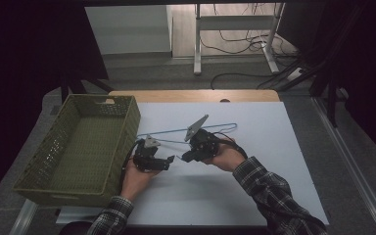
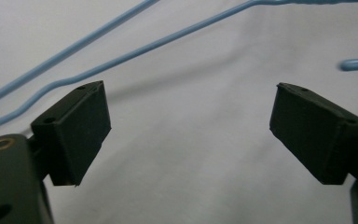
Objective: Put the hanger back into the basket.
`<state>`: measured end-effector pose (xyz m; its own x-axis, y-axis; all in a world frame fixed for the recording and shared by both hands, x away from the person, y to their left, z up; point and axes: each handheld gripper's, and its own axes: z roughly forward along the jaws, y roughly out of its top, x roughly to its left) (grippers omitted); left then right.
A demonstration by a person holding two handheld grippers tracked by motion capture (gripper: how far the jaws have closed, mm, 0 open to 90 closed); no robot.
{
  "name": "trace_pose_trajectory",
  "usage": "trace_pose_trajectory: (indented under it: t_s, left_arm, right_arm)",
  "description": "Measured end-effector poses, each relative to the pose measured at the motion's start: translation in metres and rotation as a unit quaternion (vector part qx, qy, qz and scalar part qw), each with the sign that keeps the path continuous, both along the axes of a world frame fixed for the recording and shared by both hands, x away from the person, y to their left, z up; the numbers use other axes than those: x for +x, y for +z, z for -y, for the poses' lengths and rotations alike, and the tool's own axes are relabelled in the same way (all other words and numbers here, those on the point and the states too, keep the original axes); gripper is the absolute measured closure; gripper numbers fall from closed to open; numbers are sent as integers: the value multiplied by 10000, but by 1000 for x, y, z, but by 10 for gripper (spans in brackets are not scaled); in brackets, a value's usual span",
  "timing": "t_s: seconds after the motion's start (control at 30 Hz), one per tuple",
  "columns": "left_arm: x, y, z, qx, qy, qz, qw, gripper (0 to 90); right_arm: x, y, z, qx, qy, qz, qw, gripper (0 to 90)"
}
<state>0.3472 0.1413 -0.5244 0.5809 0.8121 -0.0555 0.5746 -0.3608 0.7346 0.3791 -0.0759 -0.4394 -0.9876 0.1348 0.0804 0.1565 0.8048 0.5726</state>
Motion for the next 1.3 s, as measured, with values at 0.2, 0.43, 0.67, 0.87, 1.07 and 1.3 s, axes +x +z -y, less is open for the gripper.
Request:
trace_pose_trajectory:
  t_s: [0.2,0.43,0.67,0.87,1.07,1.3]
  left_arm:
    - [14,-8,-1,-264,123,-56,9996,155]
    - [21,-5,-2,-338,88,51,9994,174]
    - [24,3,3,-361,-92,225,9991,183]
    - [31,8,12,-197,-247,325,9990,191]
    - [42,9,19,17,-406,350,9986,214]
    - [51,6,21,103,-532,333,9980,281]
  right_arm:
    - [2,6,0,-7,-2,-2,10000,871]
    - [4,10,0,-15,22,20,10000,871]
    - [8,14,0,34,30,-2,10000,871]
    - [11,21,0,64,21,-19,10000,871]
    - [14,25,-1,98,24,-24,9999,871]
    - [17,28,0,121,6,-54,9999,871]
